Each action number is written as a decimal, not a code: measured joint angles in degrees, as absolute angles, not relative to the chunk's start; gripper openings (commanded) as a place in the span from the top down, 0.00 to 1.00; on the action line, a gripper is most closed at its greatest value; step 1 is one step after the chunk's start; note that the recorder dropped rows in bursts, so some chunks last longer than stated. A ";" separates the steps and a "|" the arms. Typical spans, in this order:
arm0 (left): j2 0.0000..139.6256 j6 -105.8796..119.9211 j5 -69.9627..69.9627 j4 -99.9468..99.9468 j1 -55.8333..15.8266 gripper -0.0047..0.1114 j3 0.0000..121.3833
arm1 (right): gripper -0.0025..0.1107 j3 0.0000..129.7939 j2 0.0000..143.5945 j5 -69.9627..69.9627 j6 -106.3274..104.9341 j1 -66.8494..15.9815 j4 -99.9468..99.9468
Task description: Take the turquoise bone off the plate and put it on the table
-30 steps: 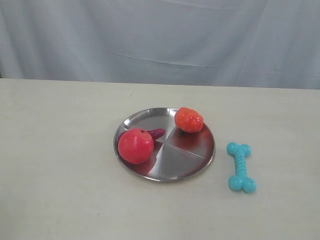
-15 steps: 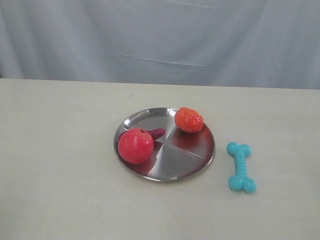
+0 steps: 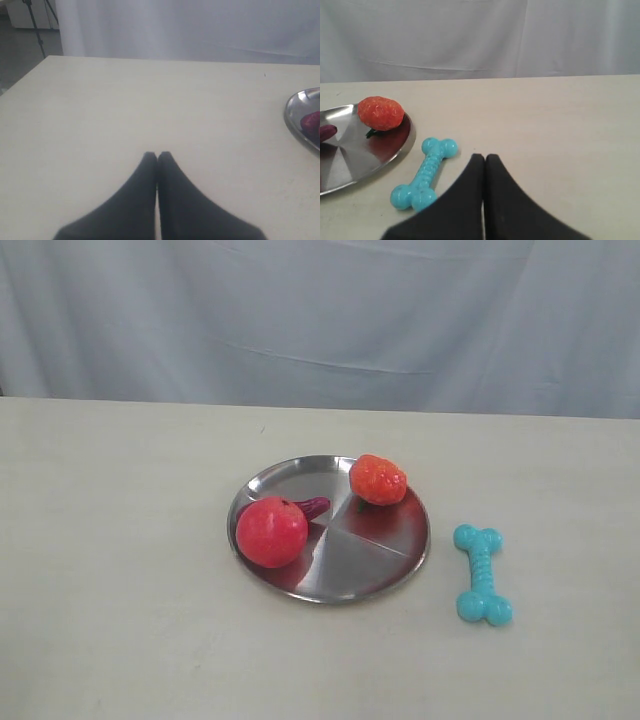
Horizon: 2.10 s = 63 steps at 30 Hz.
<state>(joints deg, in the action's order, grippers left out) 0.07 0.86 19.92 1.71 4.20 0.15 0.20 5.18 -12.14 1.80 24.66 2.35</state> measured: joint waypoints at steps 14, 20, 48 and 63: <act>0.07 0.86 19.92 1.71 4.20 0.96 0.15 | 0.98 0.20 0.38 -19.97 1.80 22.79 2.72; 0.07 0.86 19.92 1.71 4.20 0.96 0.15 | 0.98 0.20 0.38 -20.06 1.26 22.42 2.72; 0.07 0.86 19.92 1.71 4.20 0.96 0.15 | 0.98 0.20 0.38 -20.11 1.15 22.11 2.72; 0.07 0.86 19.92 1.71 4.20 0.96 0.15 | 0.98 0.20 0.38 -20.11 1.15 22.11 2.72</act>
<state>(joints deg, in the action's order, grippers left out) 0.07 0.86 19.92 1.71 4.20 0.15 0.20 0.38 -20.11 1.15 22.11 2.72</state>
